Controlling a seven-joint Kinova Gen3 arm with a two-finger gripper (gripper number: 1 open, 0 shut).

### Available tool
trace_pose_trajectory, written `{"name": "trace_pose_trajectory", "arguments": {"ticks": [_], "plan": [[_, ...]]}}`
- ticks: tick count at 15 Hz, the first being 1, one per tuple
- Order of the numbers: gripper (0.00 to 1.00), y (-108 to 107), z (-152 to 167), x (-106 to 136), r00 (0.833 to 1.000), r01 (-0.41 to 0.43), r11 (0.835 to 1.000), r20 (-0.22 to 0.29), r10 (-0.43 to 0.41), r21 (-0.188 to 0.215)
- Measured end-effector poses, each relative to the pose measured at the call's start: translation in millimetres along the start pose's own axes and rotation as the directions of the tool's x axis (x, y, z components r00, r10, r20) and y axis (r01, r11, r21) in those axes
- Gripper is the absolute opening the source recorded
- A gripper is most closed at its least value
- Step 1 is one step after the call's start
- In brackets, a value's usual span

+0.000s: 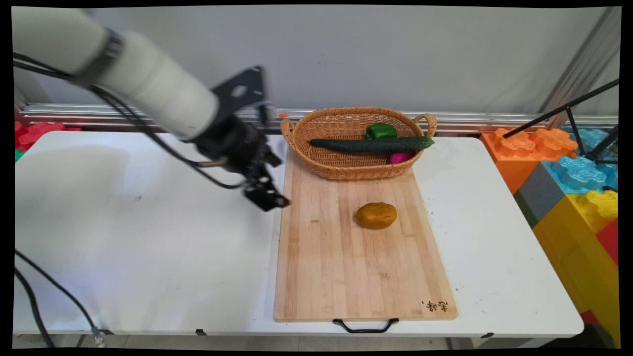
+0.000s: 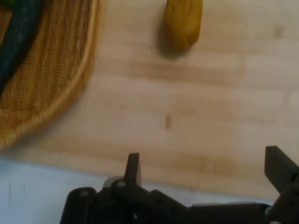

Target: Pick up the potato from the cutting board

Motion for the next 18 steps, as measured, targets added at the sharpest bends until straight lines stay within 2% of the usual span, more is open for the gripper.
{"name": "trace_pose_trajectory", "arguments": {"ticks": [2, 7, 13, 18], "plan": [[1.00, 6.6, 23.6, 24.9, 1.000, -0.021, 1.000, 0.000, 0.021, 0.021], [1.00, 20.6, 88.6, 67.1, 0.999, -0.050, 0.998, 0.004, 0.050, 0.046], [1.00, 27.5, 163.4, 94.1, 0.996, -0.094, 0.994, 0.002, 0.094, 0.048], [1.00, 26.3, 209.8, 105.7, 0.994, -0.110, 0.993, -0.005, 0.111, 0.048]]}}
